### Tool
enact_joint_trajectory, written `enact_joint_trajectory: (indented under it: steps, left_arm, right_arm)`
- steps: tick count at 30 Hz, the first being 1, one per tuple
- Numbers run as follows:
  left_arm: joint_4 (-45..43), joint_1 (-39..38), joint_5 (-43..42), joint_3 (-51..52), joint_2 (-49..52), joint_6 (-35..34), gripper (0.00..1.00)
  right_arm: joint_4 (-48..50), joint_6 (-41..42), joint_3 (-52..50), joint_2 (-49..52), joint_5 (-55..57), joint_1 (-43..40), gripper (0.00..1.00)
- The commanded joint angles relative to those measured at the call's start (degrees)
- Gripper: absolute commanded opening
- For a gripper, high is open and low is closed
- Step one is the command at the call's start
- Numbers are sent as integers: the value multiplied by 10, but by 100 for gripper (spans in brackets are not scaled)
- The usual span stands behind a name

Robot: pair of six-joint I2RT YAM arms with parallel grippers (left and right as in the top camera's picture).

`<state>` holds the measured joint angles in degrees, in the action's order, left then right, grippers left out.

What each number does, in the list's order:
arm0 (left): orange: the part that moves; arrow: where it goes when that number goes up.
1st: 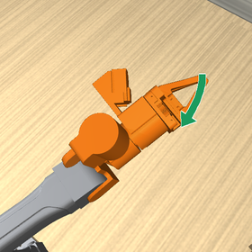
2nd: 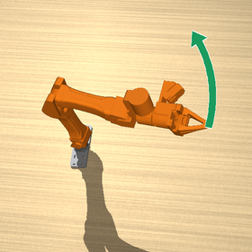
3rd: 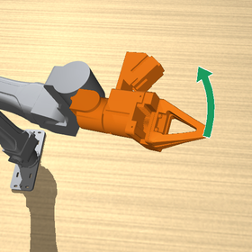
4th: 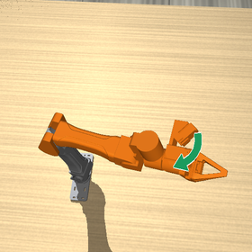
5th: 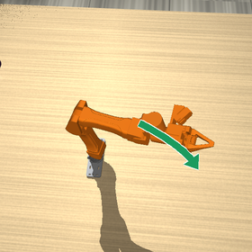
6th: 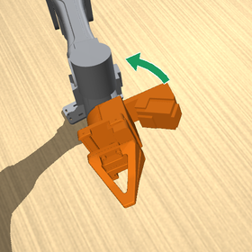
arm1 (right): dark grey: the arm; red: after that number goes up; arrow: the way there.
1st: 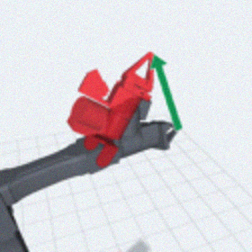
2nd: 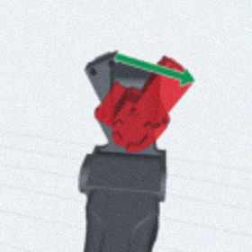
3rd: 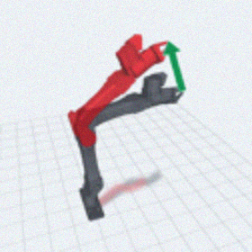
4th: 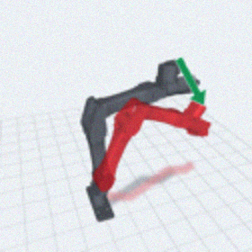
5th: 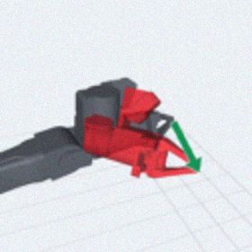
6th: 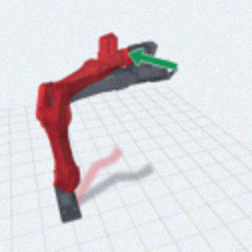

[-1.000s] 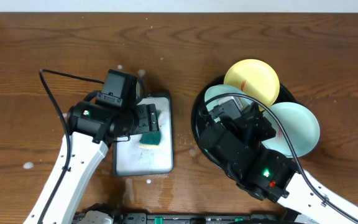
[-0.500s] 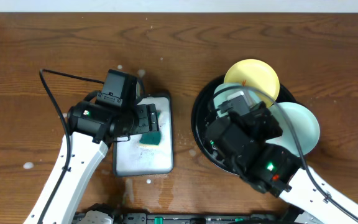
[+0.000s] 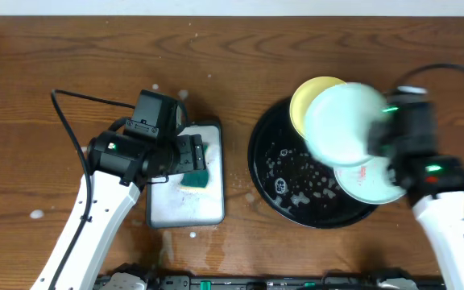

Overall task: Clean dirty plates on tray and stack at the side
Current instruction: 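Lift the scrubbed plate with the right gripper and place it right of the tray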

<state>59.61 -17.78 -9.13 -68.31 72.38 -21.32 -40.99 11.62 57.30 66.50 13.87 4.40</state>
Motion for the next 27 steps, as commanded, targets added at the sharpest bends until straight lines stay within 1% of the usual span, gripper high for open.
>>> enact_joint_trajectory:
  steps: [1, 4, 6, 8, 12, 16, 21, 22, 23, 24, 26, 27]
  left_arm:
    - [1, 2, -5, -2, -1, 3, 84]
    - [1, 2, -5, -2, -1, 3, 84]
    - [2, 2, -5, -2, -1, 3, 85]
    - [1, 2, -5, -2, -1, 3, 84]
    - [1, 2, -5, -2, -1, 3, 84]
    - [1, 2, -5, -2, -1, 3, 85]
    - [1, 2, -5, -2, -1, 3, 85]
    - [1, 2, -5, -2, -1, 3, 85]
    - [1, 2, -5, -2, -1, 3, 84]
    - [1, 2, -5, -2, -1, 3, 84]
    - [1, 2, -5, -2, -1, 3, 85]
    - [2, 2, -5, -2, -1, 3, 84]
  right_arm:
    - [25, 17, 10, 6, -285, -187, 1]
    - [52, 57, 10, 33, -339, -306, 1]
    - [71, 90, 10, 56, -337, -372, 1]
    - [98, 105, 10, 93, -330, -434, 1]
    - [116, 107, 10, 151, -280, -484, 1]
    - [134, 101, 10, 221, -213, -511, 1]
    - [182, 61, 10, 285, -224, -527, 1]
    - [185, 56, 10, 289, -232, -527, 8]
    - [190, 46, 10, 291, -250, -527, 42]
    - [192, 44, 10, 290, -268, -527, 59]
    - [191, 40, 11, 281, -304, -527, 68]
    - [187, 33, 11, 271, -335, -527, 69]
